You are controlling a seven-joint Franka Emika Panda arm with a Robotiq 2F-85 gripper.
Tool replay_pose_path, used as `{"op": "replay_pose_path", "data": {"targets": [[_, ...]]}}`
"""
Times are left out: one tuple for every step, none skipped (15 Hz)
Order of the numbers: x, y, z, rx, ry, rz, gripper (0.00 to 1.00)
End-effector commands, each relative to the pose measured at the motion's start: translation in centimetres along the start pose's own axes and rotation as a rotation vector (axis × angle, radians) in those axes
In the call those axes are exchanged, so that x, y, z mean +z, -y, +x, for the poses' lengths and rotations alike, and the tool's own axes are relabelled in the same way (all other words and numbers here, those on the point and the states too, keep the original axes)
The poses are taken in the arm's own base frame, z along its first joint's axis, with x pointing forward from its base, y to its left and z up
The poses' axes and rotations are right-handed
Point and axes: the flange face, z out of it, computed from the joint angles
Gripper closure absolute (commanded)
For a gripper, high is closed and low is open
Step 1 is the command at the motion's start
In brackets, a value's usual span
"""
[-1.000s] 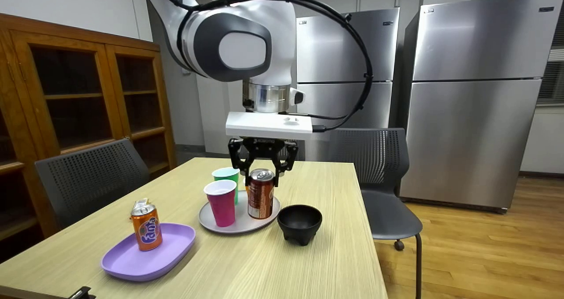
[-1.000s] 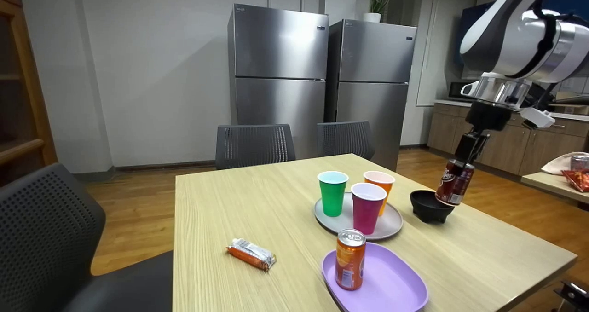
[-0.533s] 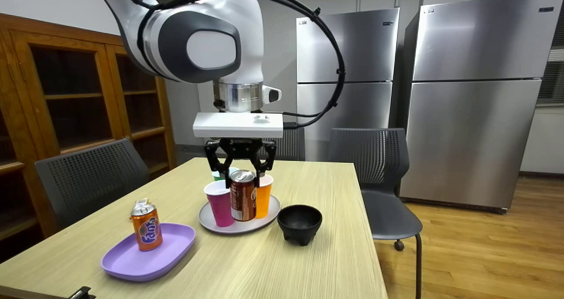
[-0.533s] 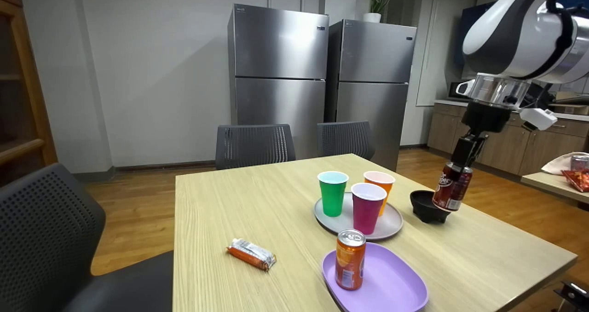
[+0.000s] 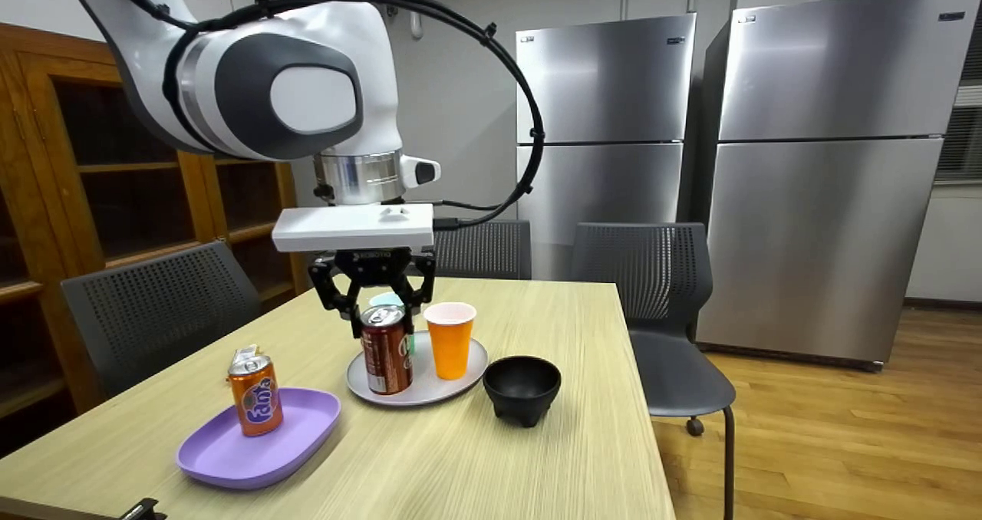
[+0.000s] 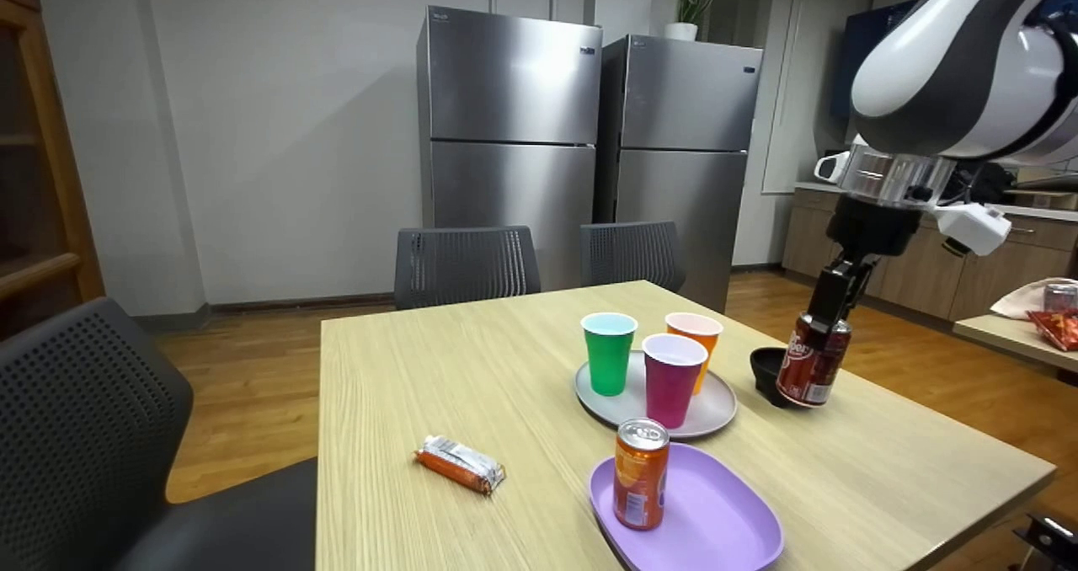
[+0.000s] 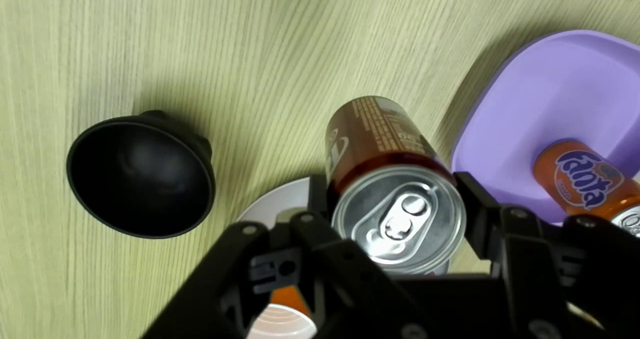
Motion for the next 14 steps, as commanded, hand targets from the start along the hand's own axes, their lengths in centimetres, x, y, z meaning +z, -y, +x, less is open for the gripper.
{"op": "replay_pose_path", "data": {"targets": [[-1.3, 1.7, 1.7, -0.026, -0.025, -0.018, 0.62], [-1.3, 2.3, 1.8, -0.04, -0.029, -0.017, 0.62], [-1.3, 3.0, 1.6, -0.053, -0.031, -0.016, 0.62], [-1.2, 3.2, 2.3, -0.069, -0.03, -0.014, 0.62], [-1.2, 3.6, 2.7, -0.084, -0.031, -0.011, 0.62], [-1.1, 4.2, 2.7, -0.099, -0.03, -0.008, 0.62], [-1.1, 4.7, 3.0, -0.116, -0.03, -0.003, 0.62], [-1.1, 5.1, 3.2, -0.13, -0.031, 0.001, 0.62], [-1.0, 5.6, 3.4, -0.142, -0.031, 0.004, 0.62], [-1.0, 6.1, 3.6, -0.151, -0.032, 0.011, 0.62], [-0.9, 6.6, 3.8, -0.161, -0.031, 0.016, 0.62], [-0.8, 7.0, 4.0, -0.166, -0.033, 0.024, 0.62], [-0.8, 7.4, 4.2, -0.167, -0.036, 0.036, 0.62], [-0.7, 7.8, 4.3, -0.166, -0.039, 0.044, 0.62]]}}
